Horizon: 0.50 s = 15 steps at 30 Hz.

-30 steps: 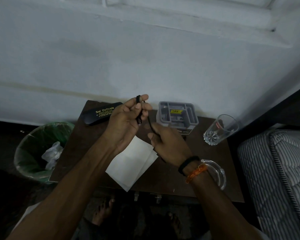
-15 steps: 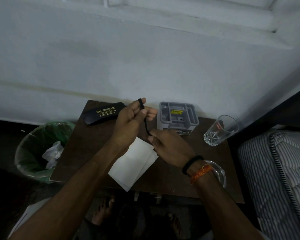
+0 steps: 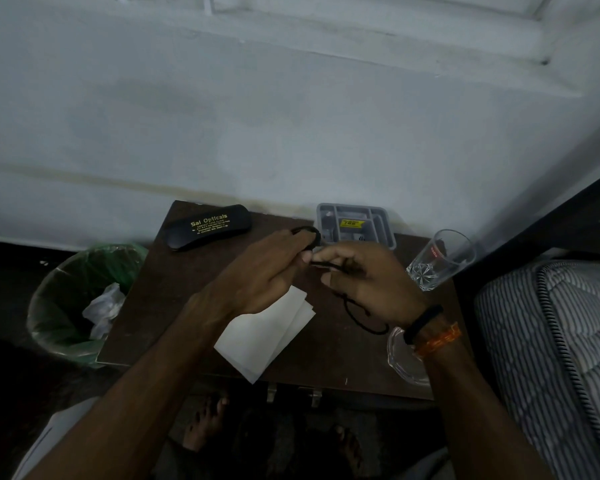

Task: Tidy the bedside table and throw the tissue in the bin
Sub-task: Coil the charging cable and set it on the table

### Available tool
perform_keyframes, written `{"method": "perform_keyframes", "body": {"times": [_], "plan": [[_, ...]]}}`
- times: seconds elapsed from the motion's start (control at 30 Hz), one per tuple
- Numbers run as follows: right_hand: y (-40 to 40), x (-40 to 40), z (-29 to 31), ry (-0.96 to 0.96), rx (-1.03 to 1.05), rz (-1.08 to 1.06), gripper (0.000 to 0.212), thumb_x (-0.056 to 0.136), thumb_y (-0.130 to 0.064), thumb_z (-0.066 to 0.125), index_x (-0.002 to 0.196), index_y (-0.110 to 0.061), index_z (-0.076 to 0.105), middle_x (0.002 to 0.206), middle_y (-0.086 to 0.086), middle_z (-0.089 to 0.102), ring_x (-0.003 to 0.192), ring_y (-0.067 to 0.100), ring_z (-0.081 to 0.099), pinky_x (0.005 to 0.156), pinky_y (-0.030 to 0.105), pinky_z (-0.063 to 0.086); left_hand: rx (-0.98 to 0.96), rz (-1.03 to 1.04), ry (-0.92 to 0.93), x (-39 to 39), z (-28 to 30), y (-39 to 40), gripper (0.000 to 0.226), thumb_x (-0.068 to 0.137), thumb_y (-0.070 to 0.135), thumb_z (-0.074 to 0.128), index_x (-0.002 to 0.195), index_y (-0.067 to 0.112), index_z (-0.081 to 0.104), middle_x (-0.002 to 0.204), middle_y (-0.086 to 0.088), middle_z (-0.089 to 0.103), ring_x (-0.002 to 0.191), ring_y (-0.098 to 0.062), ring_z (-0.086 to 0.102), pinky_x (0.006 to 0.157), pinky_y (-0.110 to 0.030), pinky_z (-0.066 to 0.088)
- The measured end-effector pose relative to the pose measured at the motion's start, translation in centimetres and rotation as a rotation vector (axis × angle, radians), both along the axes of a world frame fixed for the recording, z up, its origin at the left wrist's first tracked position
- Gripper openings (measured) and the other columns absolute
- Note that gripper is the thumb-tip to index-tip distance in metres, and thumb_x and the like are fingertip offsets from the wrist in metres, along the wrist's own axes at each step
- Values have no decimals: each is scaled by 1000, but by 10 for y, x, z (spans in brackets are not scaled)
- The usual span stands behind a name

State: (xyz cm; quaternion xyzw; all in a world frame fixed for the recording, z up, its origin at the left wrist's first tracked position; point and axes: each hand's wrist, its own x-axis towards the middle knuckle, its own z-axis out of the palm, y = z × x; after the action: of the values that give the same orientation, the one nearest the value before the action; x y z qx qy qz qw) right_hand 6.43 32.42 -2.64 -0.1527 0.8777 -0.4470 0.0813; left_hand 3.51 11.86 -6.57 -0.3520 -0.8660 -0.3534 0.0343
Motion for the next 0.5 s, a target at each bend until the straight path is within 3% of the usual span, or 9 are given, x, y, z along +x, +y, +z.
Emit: {"method": "perform_keyframes", "body": {"times": [0.13,0.27,0.4,0.5], "plan": [[14,-1,6,-49,-216,7,31,86,2,69,110,-18,73,107,2,76,104,16,70,94,36,54,-57,-31,15,1,5,1,23,103,30,34,108,18,53,85,6,48,76,-9,40,69,-18,34],[20,-5,2,65,-1,-70,27,86,-7,72,108,-23,75,102,-9,74,96,5,69,86,23,54,-20,-18,-3,-4,8,3,17,103,29,35,94,24,48,78,11,44,71,-7,41,64,-17,30],[25,-9,-7,291,152,-163,23,83,-13,77,105,-19,77,92,-7,69,83,7,63,75,21,50,215,68,-260,-6,9,3,23,103,23,41,94,11,59,78,6,60,71,-15,57,63,-31,45],[23,-11,-12,423,267,-177,22,83,-12,73,103,-18,77,99,-3,67,92,17,59,80,32,47,400,66,-548,-6,14,4,28,104,18,40,91,0,57,72,14,60,67,-16,51,62,-29,45]]}}
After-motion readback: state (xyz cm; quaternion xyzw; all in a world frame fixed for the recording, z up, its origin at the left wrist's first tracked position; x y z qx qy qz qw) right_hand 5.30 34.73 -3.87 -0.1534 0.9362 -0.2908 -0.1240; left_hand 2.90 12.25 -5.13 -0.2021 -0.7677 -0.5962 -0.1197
